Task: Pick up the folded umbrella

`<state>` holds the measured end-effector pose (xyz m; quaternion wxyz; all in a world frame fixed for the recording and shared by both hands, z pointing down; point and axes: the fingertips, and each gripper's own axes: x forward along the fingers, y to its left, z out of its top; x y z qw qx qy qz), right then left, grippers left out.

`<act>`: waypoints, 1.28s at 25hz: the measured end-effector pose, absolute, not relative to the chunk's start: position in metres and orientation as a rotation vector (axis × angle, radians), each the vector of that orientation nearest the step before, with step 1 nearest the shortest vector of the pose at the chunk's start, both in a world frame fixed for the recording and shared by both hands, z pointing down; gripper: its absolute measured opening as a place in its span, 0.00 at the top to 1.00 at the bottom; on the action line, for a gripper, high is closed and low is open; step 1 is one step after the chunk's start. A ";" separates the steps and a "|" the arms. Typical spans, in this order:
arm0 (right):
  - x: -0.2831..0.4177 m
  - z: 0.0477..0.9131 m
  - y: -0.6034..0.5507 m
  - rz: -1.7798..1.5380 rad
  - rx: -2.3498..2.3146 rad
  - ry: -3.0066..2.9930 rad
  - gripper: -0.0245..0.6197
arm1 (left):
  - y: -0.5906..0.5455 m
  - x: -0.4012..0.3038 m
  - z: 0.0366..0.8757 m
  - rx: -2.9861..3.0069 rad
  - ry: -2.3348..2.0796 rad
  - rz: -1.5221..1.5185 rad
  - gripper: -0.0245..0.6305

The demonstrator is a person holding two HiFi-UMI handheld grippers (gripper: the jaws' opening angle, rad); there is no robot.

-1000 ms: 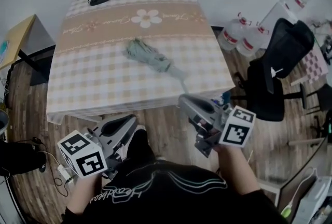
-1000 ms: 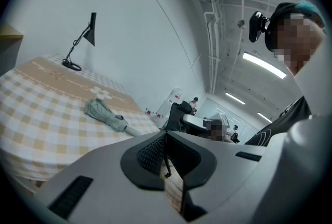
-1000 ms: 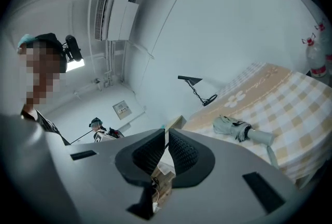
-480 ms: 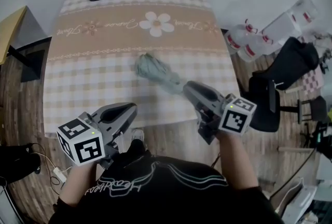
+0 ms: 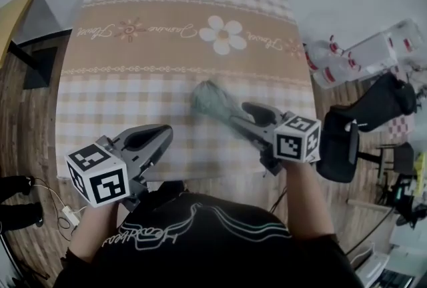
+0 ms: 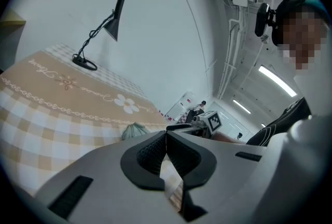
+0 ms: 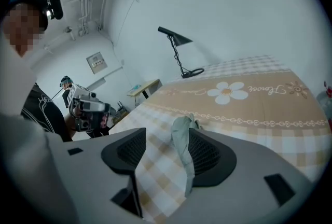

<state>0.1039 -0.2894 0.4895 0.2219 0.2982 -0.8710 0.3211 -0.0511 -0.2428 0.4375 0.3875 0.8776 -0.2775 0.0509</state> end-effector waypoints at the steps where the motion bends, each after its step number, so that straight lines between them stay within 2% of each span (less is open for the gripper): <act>1: 0.105 0.498 -0.293 0.885 0.812 -2.373 0.57 | -0.247 -0.053 0.440 2.225 -0.710 0.131 0.96; 6: 0.108 0.542 -0.302 0.757 0.727 -2.148 0.53 | -0.261 -0.068 0.447 2.200 -0.733 0.129 0.96; 14: 0.122 0.598 -0.299 0.653 0.591 -1.860 0.52 | -0.265 -0.081 0.456 2.180 -0.716 0.116 0.96; 32: 0.123 0.641 -0.290 0.551 0.453 -1.568 0.50 | -0.267 -0.097 0.465 2.150 -0.723 0.083 0.96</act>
